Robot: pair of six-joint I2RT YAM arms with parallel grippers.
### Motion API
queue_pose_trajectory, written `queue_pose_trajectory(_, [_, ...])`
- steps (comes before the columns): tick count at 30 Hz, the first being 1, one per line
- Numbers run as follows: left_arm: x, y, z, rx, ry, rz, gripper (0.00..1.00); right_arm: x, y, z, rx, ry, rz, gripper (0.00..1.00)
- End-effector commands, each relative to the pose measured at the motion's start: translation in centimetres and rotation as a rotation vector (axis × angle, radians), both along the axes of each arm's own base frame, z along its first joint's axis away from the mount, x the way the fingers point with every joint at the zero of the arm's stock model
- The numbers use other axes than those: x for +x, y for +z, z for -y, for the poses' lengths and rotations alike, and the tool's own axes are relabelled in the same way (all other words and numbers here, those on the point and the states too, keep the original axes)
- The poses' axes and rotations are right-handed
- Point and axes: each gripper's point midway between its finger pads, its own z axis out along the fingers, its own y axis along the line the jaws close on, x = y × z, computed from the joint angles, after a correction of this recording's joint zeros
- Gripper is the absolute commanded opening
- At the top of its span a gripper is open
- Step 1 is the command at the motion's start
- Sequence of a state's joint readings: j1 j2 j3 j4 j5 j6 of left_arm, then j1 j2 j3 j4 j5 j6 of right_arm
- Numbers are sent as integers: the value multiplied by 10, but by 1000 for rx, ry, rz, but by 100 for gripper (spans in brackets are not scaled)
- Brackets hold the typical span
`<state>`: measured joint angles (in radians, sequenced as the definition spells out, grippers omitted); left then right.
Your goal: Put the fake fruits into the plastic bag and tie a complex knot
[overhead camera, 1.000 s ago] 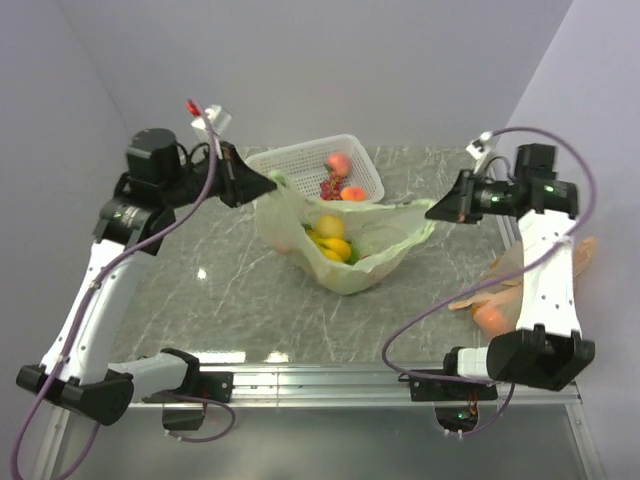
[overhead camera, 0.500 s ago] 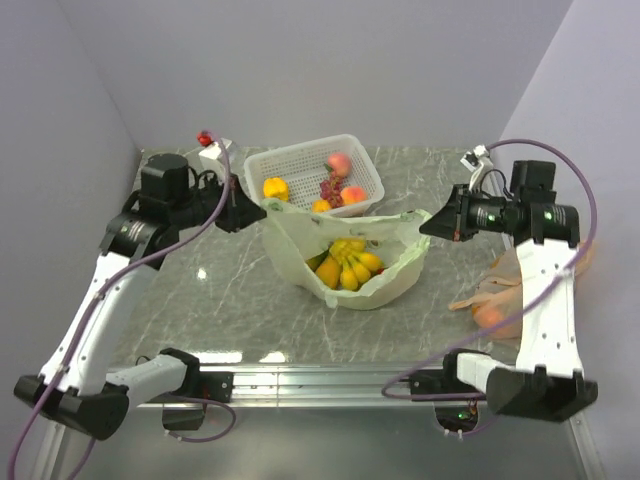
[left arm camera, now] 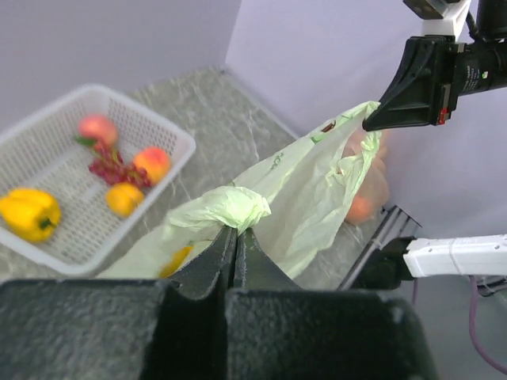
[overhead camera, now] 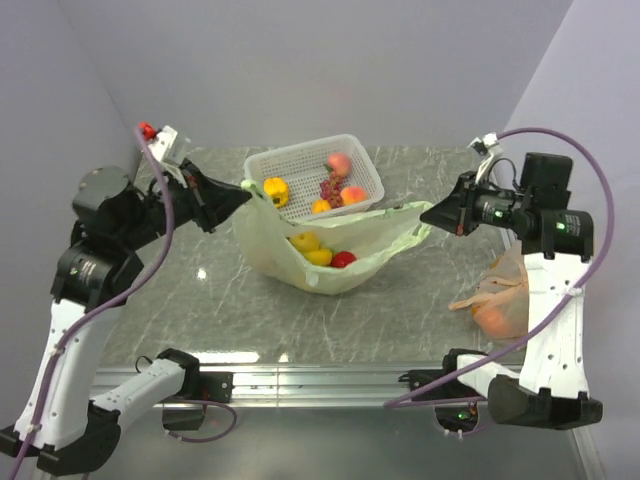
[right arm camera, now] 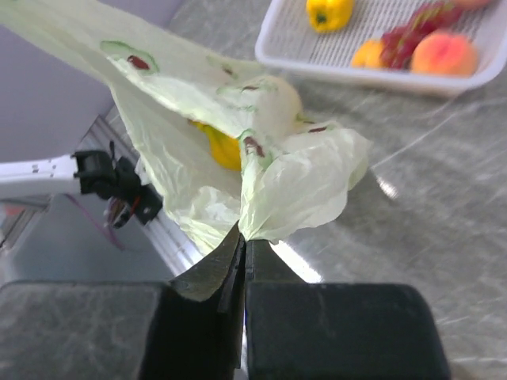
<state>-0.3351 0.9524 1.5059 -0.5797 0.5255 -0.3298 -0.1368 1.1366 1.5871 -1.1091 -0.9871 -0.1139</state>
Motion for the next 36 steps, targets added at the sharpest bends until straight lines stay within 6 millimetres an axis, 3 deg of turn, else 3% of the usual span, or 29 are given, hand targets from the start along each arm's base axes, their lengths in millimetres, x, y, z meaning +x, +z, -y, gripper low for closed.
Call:
queue_pose_trajectory(1, [25, -38, 9, -21, 16, -148, 0, 12, -29, -9, 18, 24, -100, 0])
queue_pose_trajectory(4, [37, -42, 13, -26, 28, -166, 0, 17, -35, -14, 11, 31, -102, 0])
queue_pose_trajectory(7, [51, -47, 14, -21, 51, -199, 0, 19, -46, -15, 5, 44, -133, 28])
queue_pose_trajectory(8, [55, -47, 14, -23, 55, -208, 0, 15, -53, -14, -8, 64, -142, 43])
queue_pose_trajectory(11, [63, -56, 16, -22, 57, -243, 0, 4, -68, -15, -19, 102, -152, 61])
queue_pose_trajectory(12, [66, -60, 17, -21, 58, -256, 0, 0, -80, -16, -15, 107, -172, 62])
queue_pose_trajectory(13, [66, -60, 18, -23, 52, -260, 0, -7, -78, -16, -18, 103, -137, 64])
queue_pose_trajectory(15, [68, -63, 18, -27, 50, -273, 0, -4, -87, -14, -27, 77, -87, 75])
queue_pose_trajectory(19, [71, -68, 19, -23, 48, -290, 0, -2, -75, -18, -10, 62, 87, 79])
queue_pose_trajectory(22, [73, -70, 18, -26, 47, -300, 0, -1, -79, -19, -29, 70, 130, 79])
queue_pose_trajectory(24, [74, -70, 18, -31, 43, -301, 0, 0, -84, -18, -42, 74, 144, 77])
queue_pose_trajectory(27, [72, -70, 20, -35, 27, -304, 0, 6, -77, -21, -41, 67, 191, 53])
queue_pose_trajectory(28, [72, -70, 21, -36, 25, -303, 0, 8, -76, -22, -40, 68, 187, 39])
queue_pose_trajectory(30, [72, -69, 20, -36, 25, -301, 0, 12, -71, -23, -41, 77, 187, 19])
queue_pose_trajectory(31, [72, -67, 20, -30, 25, -290, 0, 9, -70, -23, -41, 78, 168, 0])
queue_pose_trajectory(34, [70, -40, 14, 17, 17, -179, 0, -1, -32, -26, -18, 88, 205, 0])
queue_pose_trajectory(35, [66, -3, 11, 13, 13, -85, 0, -6, 1, -25, -2, 72, 266, 0])
queue_pose_trajectory(36, [63, 13, 10, 23, 7, -34, 0, -9, 18, -23, 18, 54, 283, 0])
